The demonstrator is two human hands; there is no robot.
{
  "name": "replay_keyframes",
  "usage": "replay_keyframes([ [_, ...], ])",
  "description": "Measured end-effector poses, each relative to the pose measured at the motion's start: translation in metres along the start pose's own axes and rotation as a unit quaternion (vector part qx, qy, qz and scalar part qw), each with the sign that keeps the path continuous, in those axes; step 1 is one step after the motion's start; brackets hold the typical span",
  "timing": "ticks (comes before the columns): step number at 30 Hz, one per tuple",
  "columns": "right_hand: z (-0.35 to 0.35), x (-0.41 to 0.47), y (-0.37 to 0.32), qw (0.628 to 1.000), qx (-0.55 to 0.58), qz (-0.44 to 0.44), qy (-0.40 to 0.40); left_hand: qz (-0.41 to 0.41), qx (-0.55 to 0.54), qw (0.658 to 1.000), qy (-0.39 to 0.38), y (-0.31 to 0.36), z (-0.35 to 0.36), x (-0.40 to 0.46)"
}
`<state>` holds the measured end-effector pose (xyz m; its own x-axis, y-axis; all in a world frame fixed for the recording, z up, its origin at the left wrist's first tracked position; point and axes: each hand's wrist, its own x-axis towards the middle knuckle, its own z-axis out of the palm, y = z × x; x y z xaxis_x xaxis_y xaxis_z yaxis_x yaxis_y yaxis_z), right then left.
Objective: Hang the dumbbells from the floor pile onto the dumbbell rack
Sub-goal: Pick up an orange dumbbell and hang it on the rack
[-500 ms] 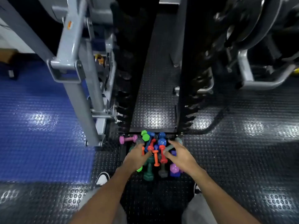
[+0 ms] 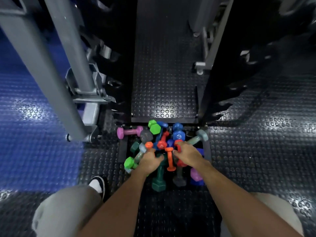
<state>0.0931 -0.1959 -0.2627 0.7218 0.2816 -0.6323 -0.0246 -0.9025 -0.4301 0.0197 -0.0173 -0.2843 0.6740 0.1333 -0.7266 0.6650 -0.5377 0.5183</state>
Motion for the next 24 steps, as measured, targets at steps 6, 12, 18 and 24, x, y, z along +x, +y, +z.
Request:
replay_keyframes([
  [6,0.05,0.046,0.018,0.998,-0.057,-0.017,0.008,-0.003,-0.015,1.0,-0.013,-0.032,0.035,0.043],
  [12,0.074,0.072,0.024,0.994,-0.102,-0.031,0.026,-0.005,-0.013,1.0,0.005,-0.061,0.052,0.064],
  [18,0.081,0.084,0.023,0.99,-0.131,-0.033,0.042,0.006,-0.024,1.0,0.015,-0.072,0.073,0.077],
  [24,0.08,0.096,0.029,0.989,-0.141,-0.04,0.025,0.017,0.02,0.997,0.067,-0.066,0.089,0.076],
])
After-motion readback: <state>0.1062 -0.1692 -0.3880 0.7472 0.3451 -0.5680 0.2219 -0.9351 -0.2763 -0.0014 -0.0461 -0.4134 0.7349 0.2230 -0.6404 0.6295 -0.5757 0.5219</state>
